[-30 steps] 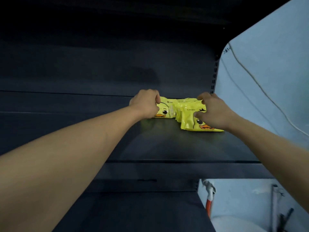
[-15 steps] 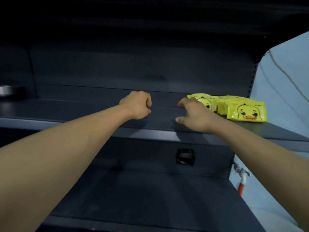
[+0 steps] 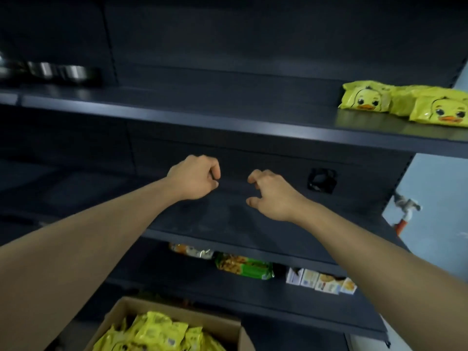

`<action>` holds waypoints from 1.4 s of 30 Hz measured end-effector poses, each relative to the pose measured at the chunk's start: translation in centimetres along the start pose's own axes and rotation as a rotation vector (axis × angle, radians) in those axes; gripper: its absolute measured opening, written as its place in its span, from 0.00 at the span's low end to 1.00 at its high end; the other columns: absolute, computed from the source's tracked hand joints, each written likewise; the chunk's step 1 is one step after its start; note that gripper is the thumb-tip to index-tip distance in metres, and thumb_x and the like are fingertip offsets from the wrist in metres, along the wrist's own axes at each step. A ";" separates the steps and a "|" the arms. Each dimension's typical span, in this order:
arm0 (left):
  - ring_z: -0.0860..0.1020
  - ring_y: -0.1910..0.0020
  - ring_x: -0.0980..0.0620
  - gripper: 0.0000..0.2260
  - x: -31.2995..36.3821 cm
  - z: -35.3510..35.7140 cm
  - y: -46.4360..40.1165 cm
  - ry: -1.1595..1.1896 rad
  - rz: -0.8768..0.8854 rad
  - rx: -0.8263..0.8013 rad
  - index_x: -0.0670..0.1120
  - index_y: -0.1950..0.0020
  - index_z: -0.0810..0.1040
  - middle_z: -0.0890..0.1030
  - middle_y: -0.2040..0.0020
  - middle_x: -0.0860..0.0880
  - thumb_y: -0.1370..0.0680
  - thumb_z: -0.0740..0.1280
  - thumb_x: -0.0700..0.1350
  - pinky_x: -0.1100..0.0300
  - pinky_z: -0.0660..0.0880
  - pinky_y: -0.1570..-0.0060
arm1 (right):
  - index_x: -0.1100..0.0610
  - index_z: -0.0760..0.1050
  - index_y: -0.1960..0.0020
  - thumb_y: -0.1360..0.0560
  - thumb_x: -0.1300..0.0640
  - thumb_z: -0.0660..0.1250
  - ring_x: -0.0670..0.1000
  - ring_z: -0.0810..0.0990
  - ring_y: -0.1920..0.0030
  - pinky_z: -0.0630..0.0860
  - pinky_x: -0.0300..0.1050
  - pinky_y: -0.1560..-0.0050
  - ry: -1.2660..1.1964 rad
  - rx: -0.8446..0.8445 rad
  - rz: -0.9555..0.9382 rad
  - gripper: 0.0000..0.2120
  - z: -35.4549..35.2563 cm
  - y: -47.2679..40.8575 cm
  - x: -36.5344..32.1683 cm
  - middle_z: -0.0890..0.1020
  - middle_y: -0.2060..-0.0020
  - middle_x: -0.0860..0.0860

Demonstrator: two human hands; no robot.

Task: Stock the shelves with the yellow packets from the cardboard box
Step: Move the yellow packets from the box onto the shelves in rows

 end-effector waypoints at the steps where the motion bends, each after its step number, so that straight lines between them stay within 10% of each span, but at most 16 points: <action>1: 0.78 0.53 0.54 0.04 -1.3 1.1 0.7 -0.007 -0.028 -0.029 0.53 0.53 0.76 0.78 0.59 0.57 0.24 0.68 0.44 0.53 0.77 0.50 | 0.57 0.64 0.32 0.24 0.53 0.66 0.56 0.70 0.37 0.71 0.52 0.38 -0.005 -0.040 -0.003 0.23 1.7 0.1 -0.2 0.69 0.36 0.56; 27: 0.77 0.44 0.49 0.03 -26.4 27.7 21.5 -0.100 -0.594 -0.499 0.53 0.52 0.75 0.79 0.46 0.52 0.25 0.67 0.47 0.53 0.75 0.46 | 0.58 0.65 0.34 0.24 0.51 0.64 0.57 0.71 0.37 0.71 0.50 0.40 -0.096 -0.766 0.015 0.22 38.6 7.1 2.5 0.70 0.37 0.57; 42: 0.69 0.33 0.40 0.32 -43.0 38.3 24.7 0.012 -1.033 -0.461 0.38 0.28 0.59 0.67 0.31 0.38 0.25 0.68 0.52 0.49 0.69 0.39 | 0.56 0.67 0.34 0.24 0.53 0.65 0.54 0.75 0.41 0.71 0.41 0.53 -0.237 -0.739 0.264 0.20 53.6 5.0 -0.3 0.73 0.38 0.55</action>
Point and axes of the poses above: each hand's wrist, its own y-axis away from the middle knuckle, its own z-axis out of the palm, x = y × z, the point moved 8 cm from there along -y, towards the middle knuckle
